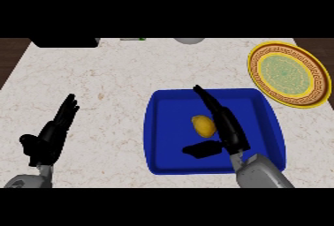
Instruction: Pick the lemon from the tray and place it in the plate
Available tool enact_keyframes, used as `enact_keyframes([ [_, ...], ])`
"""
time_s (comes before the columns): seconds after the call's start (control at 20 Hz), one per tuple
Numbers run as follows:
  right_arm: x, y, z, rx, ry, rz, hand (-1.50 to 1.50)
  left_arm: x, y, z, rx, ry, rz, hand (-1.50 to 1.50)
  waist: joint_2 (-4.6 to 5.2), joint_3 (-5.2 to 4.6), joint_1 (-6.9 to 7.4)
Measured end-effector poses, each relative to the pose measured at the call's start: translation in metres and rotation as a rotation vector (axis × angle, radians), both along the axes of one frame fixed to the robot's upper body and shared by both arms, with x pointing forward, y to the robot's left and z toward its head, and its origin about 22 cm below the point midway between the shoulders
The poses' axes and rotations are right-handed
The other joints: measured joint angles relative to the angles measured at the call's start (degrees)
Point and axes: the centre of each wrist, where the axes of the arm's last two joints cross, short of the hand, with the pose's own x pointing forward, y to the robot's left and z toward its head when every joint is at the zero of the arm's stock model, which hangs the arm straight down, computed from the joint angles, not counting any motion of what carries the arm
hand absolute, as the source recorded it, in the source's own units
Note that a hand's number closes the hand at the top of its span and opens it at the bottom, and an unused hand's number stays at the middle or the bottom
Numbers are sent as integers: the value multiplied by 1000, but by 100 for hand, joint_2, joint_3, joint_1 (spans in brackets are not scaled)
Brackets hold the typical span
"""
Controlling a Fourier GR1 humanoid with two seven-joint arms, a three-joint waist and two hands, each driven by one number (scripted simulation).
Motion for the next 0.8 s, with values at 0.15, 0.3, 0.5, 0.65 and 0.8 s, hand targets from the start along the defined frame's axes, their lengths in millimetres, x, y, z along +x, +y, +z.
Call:
enact_keyframes([
  [0.15,6,-8,15,-149,63,21,-150,3,1,1,-5,3,-1,0,-2,-3,6],
  [0.3,7,-16,23,-292,148,49,-150,1,2,1,-4,3,-8,0,-3,-3,23],
  [0.5,11,-17,35,-399,248,68,-150,2,4,-3,-8,2,-14,0,10,0,32],
  [0.65,14,-11,43,-447,309,67,-150,1,-1,-3,-10,3,-17,0,12,3,46],
  [0.8,20,-10,44,-499,355,58,-150,-1,0,1,-6,0,-20,0,15,4,60],
])
